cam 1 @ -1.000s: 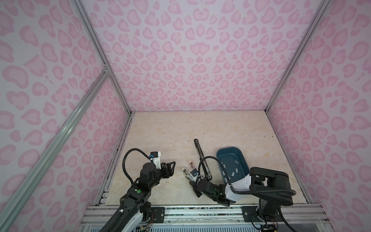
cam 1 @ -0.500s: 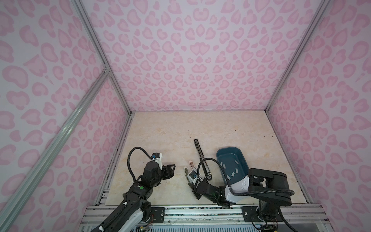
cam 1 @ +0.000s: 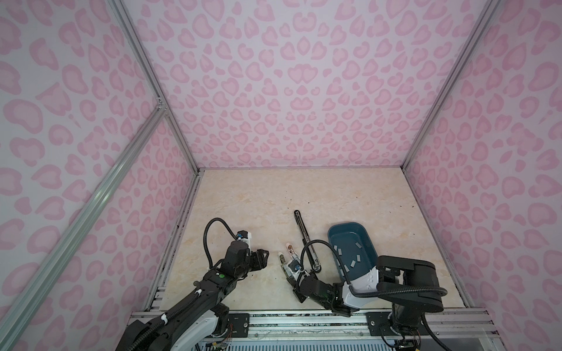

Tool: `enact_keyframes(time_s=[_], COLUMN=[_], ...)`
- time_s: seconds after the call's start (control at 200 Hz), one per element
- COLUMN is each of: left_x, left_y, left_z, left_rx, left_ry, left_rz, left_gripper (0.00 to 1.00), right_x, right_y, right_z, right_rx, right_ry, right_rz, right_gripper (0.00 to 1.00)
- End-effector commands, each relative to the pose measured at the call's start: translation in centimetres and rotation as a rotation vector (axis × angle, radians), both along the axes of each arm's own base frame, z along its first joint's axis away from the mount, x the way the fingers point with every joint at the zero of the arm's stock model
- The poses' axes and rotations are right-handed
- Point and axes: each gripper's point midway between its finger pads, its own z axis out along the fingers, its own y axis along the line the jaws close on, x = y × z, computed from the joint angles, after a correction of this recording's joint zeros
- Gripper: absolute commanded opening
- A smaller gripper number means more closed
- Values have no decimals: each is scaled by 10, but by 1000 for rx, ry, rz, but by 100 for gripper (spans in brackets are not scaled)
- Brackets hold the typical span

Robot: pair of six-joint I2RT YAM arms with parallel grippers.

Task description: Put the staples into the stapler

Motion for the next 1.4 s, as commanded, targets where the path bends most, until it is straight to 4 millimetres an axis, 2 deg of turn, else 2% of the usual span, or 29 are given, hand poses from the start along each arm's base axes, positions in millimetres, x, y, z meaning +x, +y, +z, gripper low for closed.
enact_keyframes(time_s=[0.0,0.095,0.265,0.5,0.52,0.655,0.735,0.945,1.13,1.25,1.395], left_x=[12,14,15,15,18,19,19,12,6,0,-2], left_y=[-3,-6,-14,-20,-23,-31,-37,-57,-68,-77,-76], left_z=[8,7,12,8,12,12,11,13,16,18,19], left_rx=[-4,-7,-33,-18,-31,-36,-33,-32,-4,7,38], left_ry=[-43,-42,-66,-51,-73,-70,-64,-91,-133,-161,-193], left_rz=[13,2,-36,-75,-80,-120,-148,-247,-308,-375,-381], left_gripper=[66,63,64,64,64,64,60,59,58,57,57], right_x=[-14,-15,-16,-14,-13,-11,-9,1,7,8,9], right_y=[-32,-29,-27,-25,-25,-22,-20,-21,-25,-26,-26], right_z=[-43,-45,-48,-47,-46,-46,-46,-46,-44,-40,-35], right_rx=[-203,-197,-202,-185,-184,-173,-171,-142,-153,-140,-136], right_ry=[82,88,93,101,102,105,109,133,115,110,103], right_rz=[24,36,44,49,46,40,37,-8,-45,-53,-58], right_gripper=[37,38,30,24,24,24,23,20,21,25,31])
